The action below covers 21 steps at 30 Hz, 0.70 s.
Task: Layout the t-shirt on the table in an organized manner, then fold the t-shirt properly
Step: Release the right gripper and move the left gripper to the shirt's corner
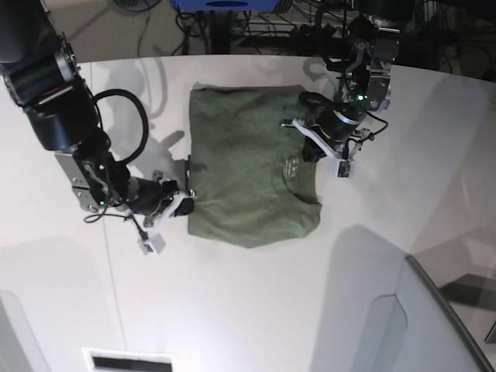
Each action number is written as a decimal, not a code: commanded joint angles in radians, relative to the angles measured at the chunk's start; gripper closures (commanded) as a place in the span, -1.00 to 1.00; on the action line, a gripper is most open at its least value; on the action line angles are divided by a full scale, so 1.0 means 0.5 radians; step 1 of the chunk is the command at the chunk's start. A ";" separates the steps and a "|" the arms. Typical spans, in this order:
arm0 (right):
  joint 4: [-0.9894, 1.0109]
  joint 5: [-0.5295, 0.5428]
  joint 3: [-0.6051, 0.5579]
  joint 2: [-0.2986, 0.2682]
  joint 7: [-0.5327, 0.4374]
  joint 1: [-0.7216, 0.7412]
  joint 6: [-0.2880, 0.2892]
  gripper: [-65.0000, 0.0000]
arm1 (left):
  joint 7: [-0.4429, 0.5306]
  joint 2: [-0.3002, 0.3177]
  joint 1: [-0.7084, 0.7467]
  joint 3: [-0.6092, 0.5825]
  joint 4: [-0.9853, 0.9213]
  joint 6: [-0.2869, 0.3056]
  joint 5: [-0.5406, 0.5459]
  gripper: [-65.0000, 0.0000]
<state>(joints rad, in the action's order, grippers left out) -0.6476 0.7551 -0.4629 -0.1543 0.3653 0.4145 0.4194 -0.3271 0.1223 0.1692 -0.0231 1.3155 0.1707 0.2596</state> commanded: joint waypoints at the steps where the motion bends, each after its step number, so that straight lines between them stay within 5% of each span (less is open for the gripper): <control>1: -0.035 0.023 0.013 -0.009 -0.045 0.056 0.019 1.00 | 0.051 0.003 -0.021 0.020 0.086 0.016 0.010 1.00; 7: -0.281 0.038 0.019 -0.083 -0.042 -0.011 0.016 1.00 | 0.005 -0.004 -0.015 0.281 0.405 0.016 0.019 1.00; 12: -0.762 0.029 0.215 -0.190 -0.039 -0.303 0.010 1.00 | -0.271 -0.016 -0.030 0.520 0.409 0.034 0.053 1.00; 15: -0.996 0.023 0.381 -0.205 -0.039 -0.536 -0.128 0.98 | -0.317 0.009 -0.045 0.643 0.277 0.173 0.366 1.00; 16: -1.051 0.019 0.396 -0.245 -0.039 -0.597 -0.202 0.91 | -0.329 0.033 -0.045 0.671 0.227 0.231 0.480 0.85; 21: -1.266 0.019 0.418 -0.307 -0.039 -0.821 -0.325 0.39 | -0.320 0.168 -0.055 0.652 -0.046 0.513 0.845 -0.90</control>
<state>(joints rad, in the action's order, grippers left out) -1.2606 0.7521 -0.2550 -0.3058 0.3618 -0.0101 0.2424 -0.5049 0.2031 0.1524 0.3042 1.2743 0.4095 0.6666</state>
